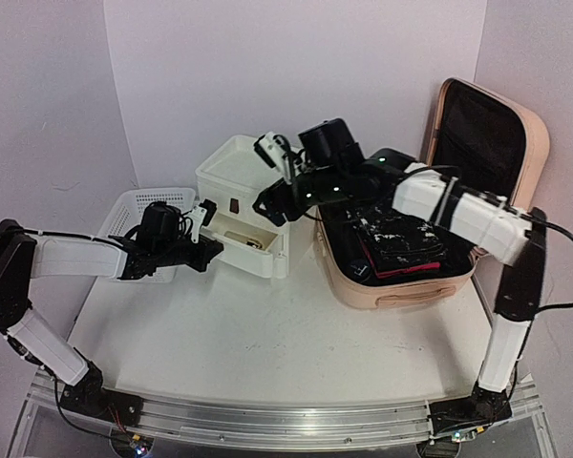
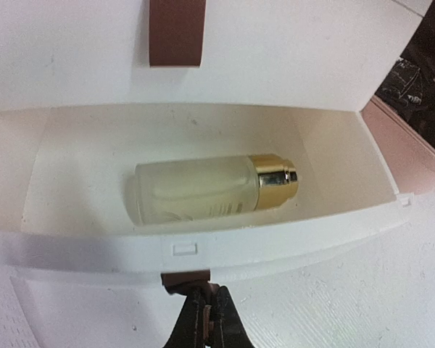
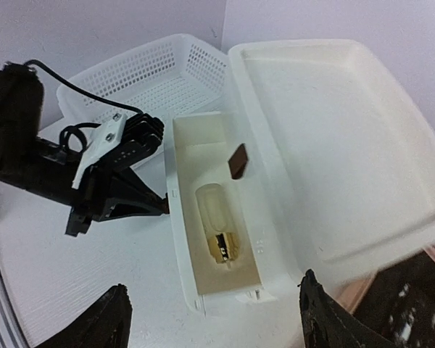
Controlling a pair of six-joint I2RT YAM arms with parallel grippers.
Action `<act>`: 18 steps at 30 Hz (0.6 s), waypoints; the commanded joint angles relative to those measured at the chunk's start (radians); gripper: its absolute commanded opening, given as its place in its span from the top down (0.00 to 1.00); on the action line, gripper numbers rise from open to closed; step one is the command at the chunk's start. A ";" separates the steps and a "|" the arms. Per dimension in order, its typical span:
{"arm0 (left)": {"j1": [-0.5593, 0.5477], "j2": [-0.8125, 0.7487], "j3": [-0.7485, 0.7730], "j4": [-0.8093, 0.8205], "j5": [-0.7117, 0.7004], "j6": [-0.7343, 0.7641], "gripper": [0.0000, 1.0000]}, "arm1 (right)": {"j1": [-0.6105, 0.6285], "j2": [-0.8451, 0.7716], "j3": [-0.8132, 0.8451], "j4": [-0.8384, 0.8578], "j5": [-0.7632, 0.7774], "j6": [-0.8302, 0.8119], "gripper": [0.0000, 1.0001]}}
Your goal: Open, take out, and arrange the luggage
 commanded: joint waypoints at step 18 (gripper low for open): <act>-0.008 0.273 0.305 0.088 -0.044 0.018 0.88 | -0.207 -0.341 -0.635 0.065 0.186 0.358 0.18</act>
